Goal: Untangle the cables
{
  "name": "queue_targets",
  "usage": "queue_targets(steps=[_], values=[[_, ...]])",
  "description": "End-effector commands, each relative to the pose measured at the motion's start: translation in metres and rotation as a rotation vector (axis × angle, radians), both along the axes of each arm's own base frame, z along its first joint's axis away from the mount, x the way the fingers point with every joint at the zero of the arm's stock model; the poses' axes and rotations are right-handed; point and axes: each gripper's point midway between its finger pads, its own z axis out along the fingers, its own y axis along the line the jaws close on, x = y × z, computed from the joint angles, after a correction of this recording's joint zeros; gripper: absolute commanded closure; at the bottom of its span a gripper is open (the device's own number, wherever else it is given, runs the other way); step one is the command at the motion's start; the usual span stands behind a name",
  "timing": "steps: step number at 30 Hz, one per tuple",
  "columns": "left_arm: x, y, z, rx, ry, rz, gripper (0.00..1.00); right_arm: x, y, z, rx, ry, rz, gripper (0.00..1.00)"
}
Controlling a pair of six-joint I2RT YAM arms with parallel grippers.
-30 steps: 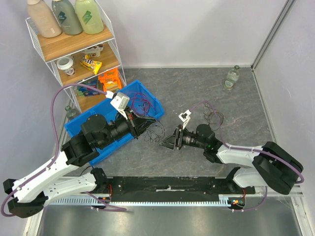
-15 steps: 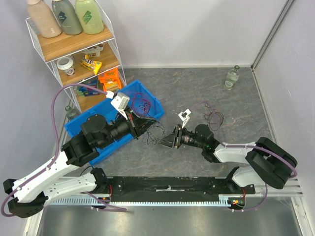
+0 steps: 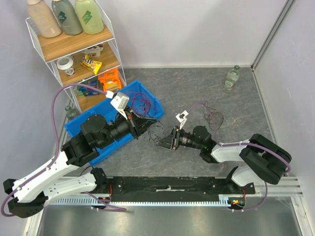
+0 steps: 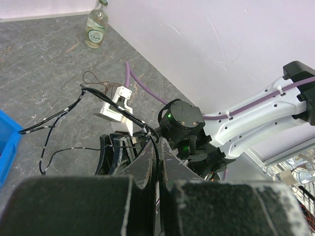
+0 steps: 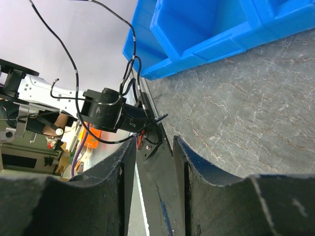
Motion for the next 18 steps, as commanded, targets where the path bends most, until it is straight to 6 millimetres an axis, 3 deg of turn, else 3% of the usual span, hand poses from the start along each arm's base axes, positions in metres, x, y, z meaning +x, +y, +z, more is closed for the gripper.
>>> queue_targets(steps=[1, 12, 18], values=[[-0.002, -0.002, 0.012, -0.052, -0.004, -0.014, 0.98, 0.008, 0.008, 0.029, 0.080, -0.072, -0.014, 0.57], [-0.003, -0.001, 0.010, -0.053, 0.001, -0.014, 0.98, 0.019, 0.011, 0.031, 0.084, -0.076, -0.060, 0.63], [-0.003, -0.001, 0.009, -0.049, -0.004, -0.014, 0.98, 0.023, 0.010, 0.028, 0.067, -0.072, -0.081, 0.81]])
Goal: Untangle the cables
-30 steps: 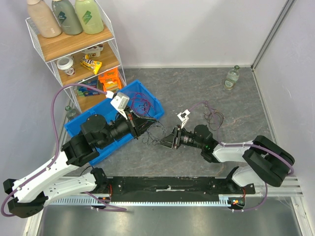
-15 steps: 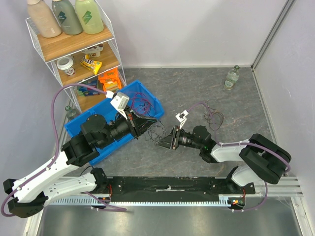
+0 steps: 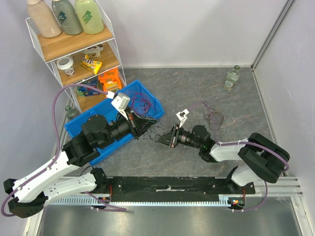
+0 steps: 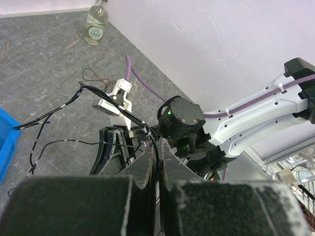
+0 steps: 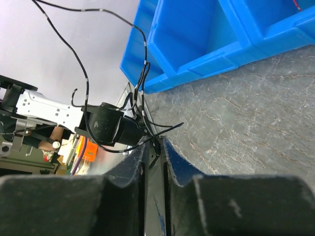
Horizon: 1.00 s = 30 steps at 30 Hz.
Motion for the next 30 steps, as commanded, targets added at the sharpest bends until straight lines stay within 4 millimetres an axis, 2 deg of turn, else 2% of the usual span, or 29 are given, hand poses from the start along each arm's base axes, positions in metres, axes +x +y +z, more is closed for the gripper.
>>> queue_targets(steps=[1, 2, 5, 10, 15, 20, 22, 25, 28, 30], values=[[-0.003, 0.000, 0.013, -0.050, -0.016, -0.012, 0.98, 0.010, 0.006, 0.020, 0.039, -0.054, -0.028, 0.84], [-0.003, 0.002, 0.013, -0.046, -0.019, -0.008, 0.98, 0.010, 0.006, 0.016, 0.025, -0.049, -0.029, 0.90], [0.000, 0.008, 0.013, -0.032, -0.026, 0.022, 0.98, 0.012, 0.000, 0.004, -0.033, -0.037, -0.051, 1.00], [0.006, 0.027, 0.016, 0.004, -0.069, 0.097, 0.98, 0.020, -0.020, -0.021, -0.196, -0.037, -0.138, 1.00], [0.024, 0.071, 0.010, 0.140, -0.109, 0.297, 0.98, 0.032, -0.054, -0.053, -0.448, -0.029, -0.246, 1.00], [0.028, 0.118, 0.012, 0.211, -0.141, 0.458, 0.98, 0.052, -0.113, -0.073, -0.644, -0.008, -0.405, 1.00], [0.025, 0.132, 0.016, 0.205, -0.158, 0.487, 0.98, 0.062, -0.140, -0.071, -0.659, 0.014, -0.475, 1.00], [0.020, 0.155, 0.021, 0.187, -0.178, 0.542, 0.98, 0.077, -0.191, -0.071, -0.763, 0.054, -0.613, 1.00], [0.016, 0.183, 0.024, 0.179, -0.181, 0.625, 0.98, 0.088, -0.244, -0.063, -0.912, 0.085, -0.798, 1.00], [0.012, 0.205, 0.025, 0.161, -0.176, 0.694, 0.98, 0.095, -0.276, -0.050, -0.971, 0.109, -0.916, 1.00]])
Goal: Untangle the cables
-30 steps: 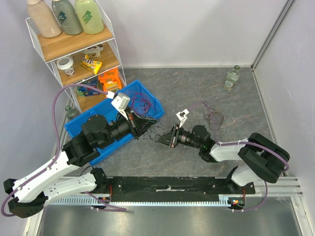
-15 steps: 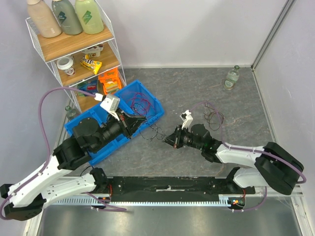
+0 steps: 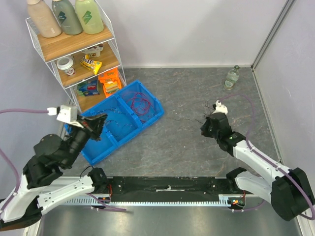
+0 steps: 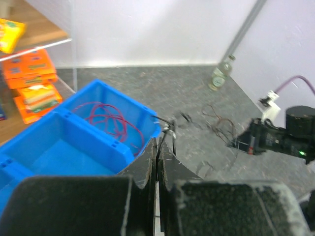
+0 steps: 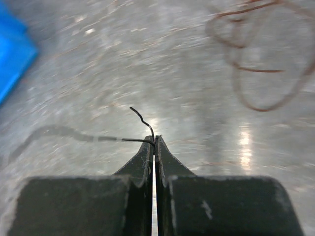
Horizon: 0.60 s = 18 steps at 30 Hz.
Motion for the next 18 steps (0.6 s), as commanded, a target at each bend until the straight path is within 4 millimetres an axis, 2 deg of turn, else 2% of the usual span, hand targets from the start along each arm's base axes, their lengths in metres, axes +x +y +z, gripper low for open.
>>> queue_targets(steps=[1, 7, 9, 11, 12, 14, 17, 18], values=[[-0.002, 0.058, 0.007, 0.003, -0.033, 0.200, 0.98, 0.008, -0.079, 0.022, -0.233, 0.017, -0.253, 1.00], [-0.018, 0.109, -0.002, -0.036, -0.040, 0.320, 0.98, 0.017, -0.143, 0.071, -0.264, -0.058, -0.467, 1.00], [-0.024, 0.119, -0.004, -0.058, -0.039, 0.324, 0.98, 0.020, -0.159, 0.083, -0.261, -0.068, -0.511, 1.00], [-0.030, 0.122, -0.003, -0.089, -0.045, 0.297, 0.98, 0.026, -0.165, 0.092, -0.243, -0.077, -0.518, 1.00], [-0.032, 0.118, -0.003, -0.103, -0.048, 0.266, 0.98, 0.030, -0.167, 0.099, -0.231, -0.087, -0.516, 1.00], [-0.037, 0.104, -0.002, -0.111, -0.058, 0.178, 0.98, 0.040, -0.154, 0.111, -0.184, -0.132, -0.449, 1.00], [-0.042, 0.067, -0.002, -0.070, -0.057, 0.011, 0.98, 0.051, -0.122, 0.125, -0.090, -0.206, -0.283, 1.00], [-0.045, 0.048, -0.005, -0.036, -0.051, -0.072, 0.98, 0.054, -0.112, 0.126, -0.070, -0.215, -0.224, 1.00]])
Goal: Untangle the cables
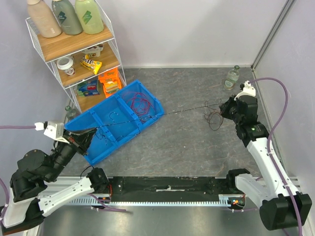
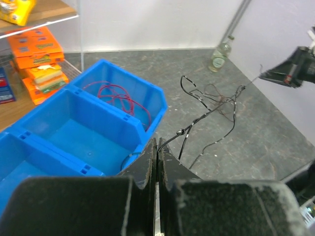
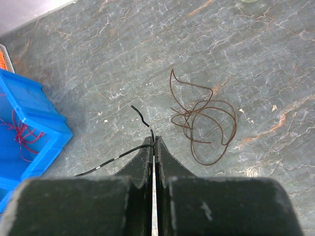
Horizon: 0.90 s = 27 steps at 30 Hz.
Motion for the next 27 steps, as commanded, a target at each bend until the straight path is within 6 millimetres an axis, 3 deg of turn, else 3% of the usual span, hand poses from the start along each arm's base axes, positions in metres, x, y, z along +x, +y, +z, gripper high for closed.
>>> queue_targets(steps=[1, 6, 10, 13, 17, 21, 24, 27], values=[[-0.007, -0.021, 0.021, -0.017, -0.048, -0.112, 0.98, 0.008, -0.012, -0.004, -0.058, -0.006, 0.033, 1.00], [-0.016, -0.092, -0.017, 0.155, 0.055, -0.398, 0.98, 0.006, -0.002, 0.001, -0.039, -0.024, 0.087, 1.00], [-0.015, -0.134, -0.063, 0.202, 0.177, -0.515, 0.98, 0.002, -0.003, 0.022, -0.042, -0.081, 0.088, 1.00], [-0.019, -0.163, -0.101, 0.225, 0.283, -0.614, 0.98, -0.002, -0.007, 0.024, -0.060, -0.078, 0.074, 1.00], [-0.013, -0.187, -0.149, 0.258, 0.434, -0.623, 0.98, -0.009, -0.013, 0.012, -0.087, -0.042, 0.056, 1.00], [-0.001, -0.197, -0.200, 0.346, 0.580, -0.566, 0.98, -0.014, -0.018, -0.002, -0.099, -0.017, 0.032, 1.00], [0.011, -0.196, -0.220, 0.374, 0.672, -0.459, 0.98, -0.015, -0.017, -0.006, -0.100, -0.008, 0.043, 1.00], [0.011, -0.205, -0.230, 0.351, 0.700, -0.471, 0.98, -0.017, -0.020, -0.006, -0.110, -0.009, 0.027, 1.00]])
